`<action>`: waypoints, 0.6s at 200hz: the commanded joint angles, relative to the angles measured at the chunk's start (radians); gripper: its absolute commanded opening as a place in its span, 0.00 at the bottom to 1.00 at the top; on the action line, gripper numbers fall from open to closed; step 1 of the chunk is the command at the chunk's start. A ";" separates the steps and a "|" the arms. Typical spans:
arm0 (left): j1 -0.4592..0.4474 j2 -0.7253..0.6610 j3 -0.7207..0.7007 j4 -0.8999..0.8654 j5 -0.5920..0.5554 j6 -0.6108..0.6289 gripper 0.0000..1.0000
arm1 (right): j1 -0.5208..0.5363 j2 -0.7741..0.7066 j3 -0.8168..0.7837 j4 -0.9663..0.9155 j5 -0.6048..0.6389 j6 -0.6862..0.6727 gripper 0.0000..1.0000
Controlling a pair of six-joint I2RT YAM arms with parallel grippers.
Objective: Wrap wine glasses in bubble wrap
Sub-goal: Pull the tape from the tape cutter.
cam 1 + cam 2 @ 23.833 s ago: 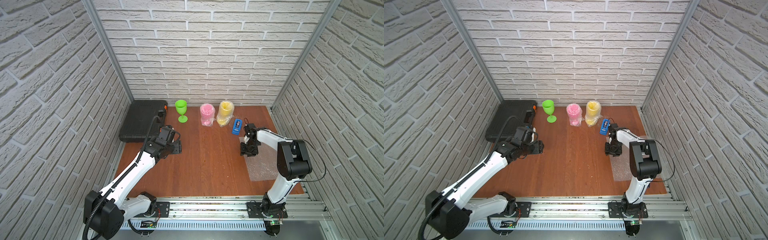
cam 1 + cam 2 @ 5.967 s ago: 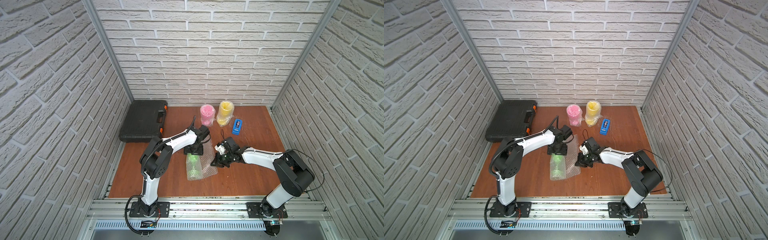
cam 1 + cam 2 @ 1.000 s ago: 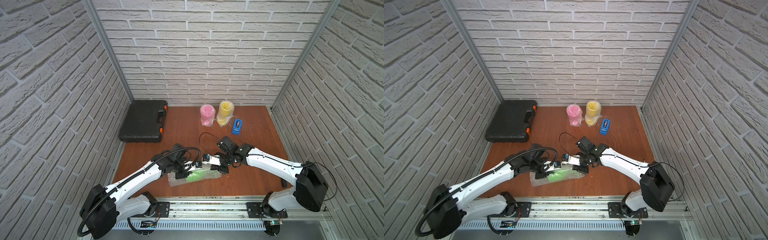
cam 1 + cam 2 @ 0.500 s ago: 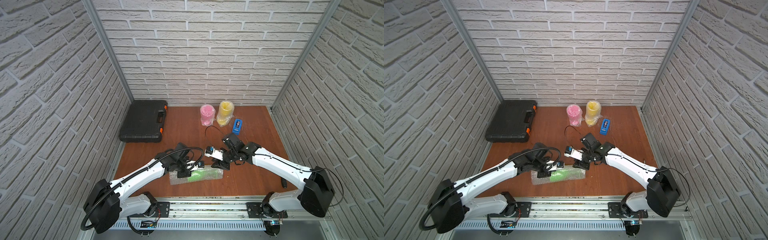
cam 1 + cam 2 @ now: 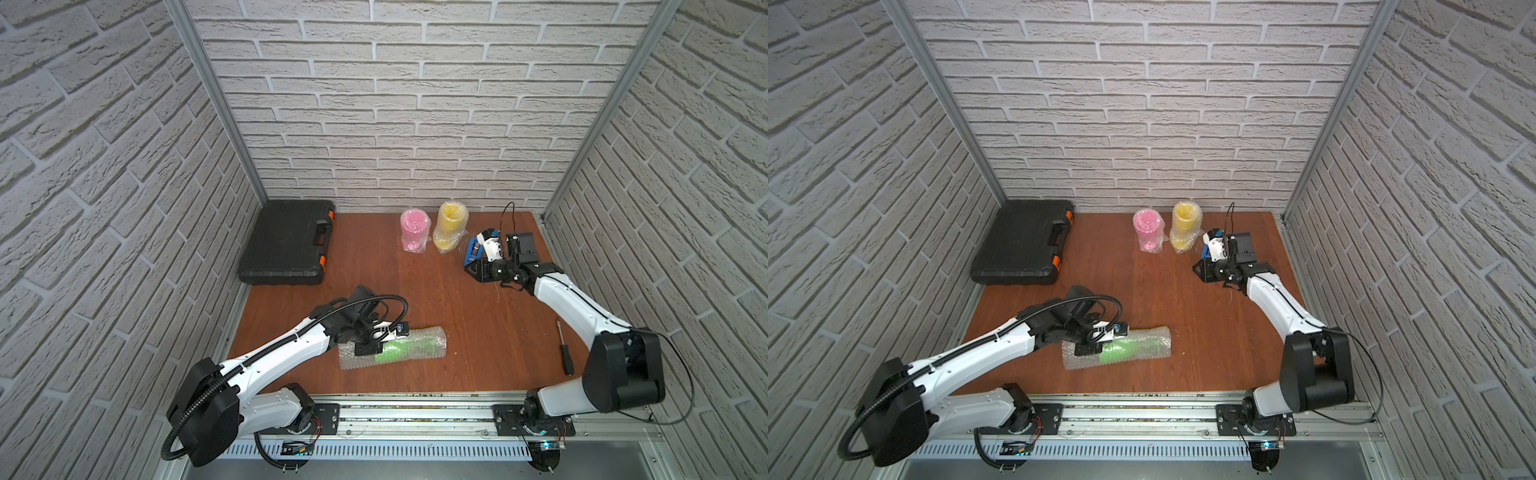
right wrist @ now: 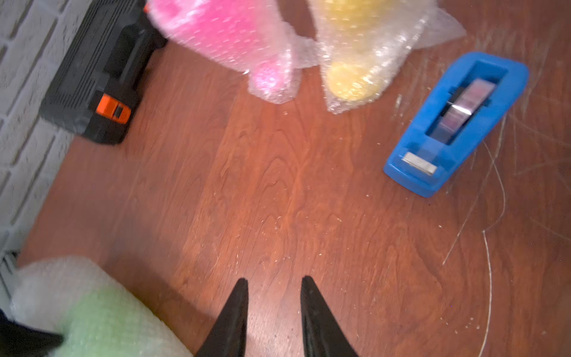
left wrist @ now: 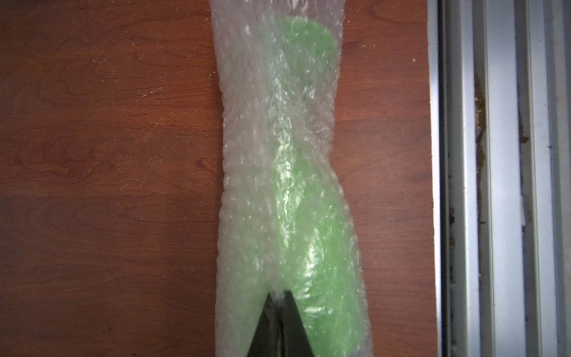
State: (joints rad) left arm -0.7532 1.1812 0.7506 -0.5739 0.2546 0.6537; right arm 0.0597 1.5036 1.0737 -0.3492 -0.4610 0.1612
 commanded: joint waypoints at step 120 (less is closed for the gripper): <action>-0.008 0.024 -0.014 -0.096 -0.028 0.007 0.07 | -0.243 0.625 0.418 0.030 -0.311 0.352 0.24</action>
State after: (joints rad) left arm -0.7563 1.1854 0.7555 -0.5762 0.2550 0.6544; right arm -0.1761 2.1010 1.4445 -0.3038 -0.7815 0.5091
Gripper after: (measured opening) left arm 0.070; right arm 0.244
